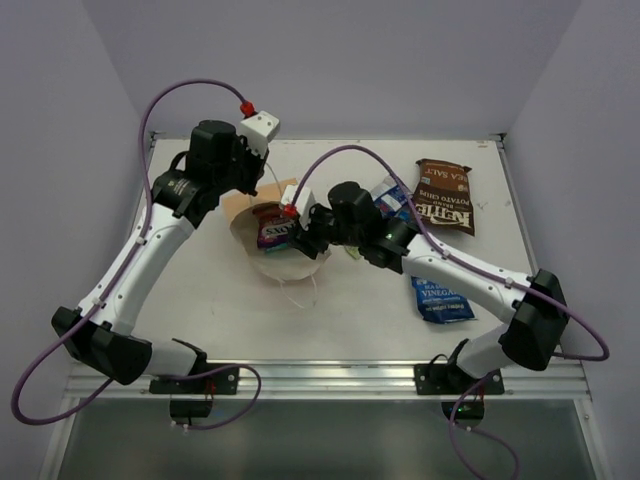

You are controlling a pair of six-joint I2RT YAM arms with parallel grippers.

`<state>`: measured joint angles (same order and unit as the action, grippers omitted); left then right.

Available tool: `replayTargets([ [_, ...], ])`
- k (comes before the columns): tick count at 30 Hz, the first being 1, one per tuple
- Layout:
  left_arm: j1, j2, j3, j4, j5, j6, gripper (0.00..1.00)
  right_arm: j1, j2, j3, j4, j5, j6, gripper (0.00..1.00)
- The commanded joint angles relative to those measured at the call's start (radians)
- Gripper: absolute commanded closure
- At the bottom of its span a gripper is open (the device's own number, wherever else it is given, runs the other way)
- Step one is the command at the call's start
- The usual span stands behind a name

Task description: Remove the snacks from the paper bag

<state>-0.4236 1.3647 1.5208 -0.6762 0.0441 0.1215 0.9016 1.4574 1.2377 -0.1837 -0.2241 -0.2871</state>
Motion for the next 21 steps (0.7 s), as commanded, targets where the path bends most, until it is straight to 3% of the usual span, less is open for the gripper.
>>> replayTargets([
  [1,0.006,0.008,0.062,-0.003,0.030,-0.026,1.00,0.022,0.093,0.069,0.024,-0.027,-0.129,0.46],
  [11,0.006,0.016,0.090,-0.031,0.045,-0.028,1.00,0.036,0.277,0.057,0.137,0.064,-0.248,0.45],
  [21,0.006,0.013,0.124,-0.040,0.071,-0.028,1.00,0.036,0.425,0.040,0.299,0.258,-0.333,0.42],
])
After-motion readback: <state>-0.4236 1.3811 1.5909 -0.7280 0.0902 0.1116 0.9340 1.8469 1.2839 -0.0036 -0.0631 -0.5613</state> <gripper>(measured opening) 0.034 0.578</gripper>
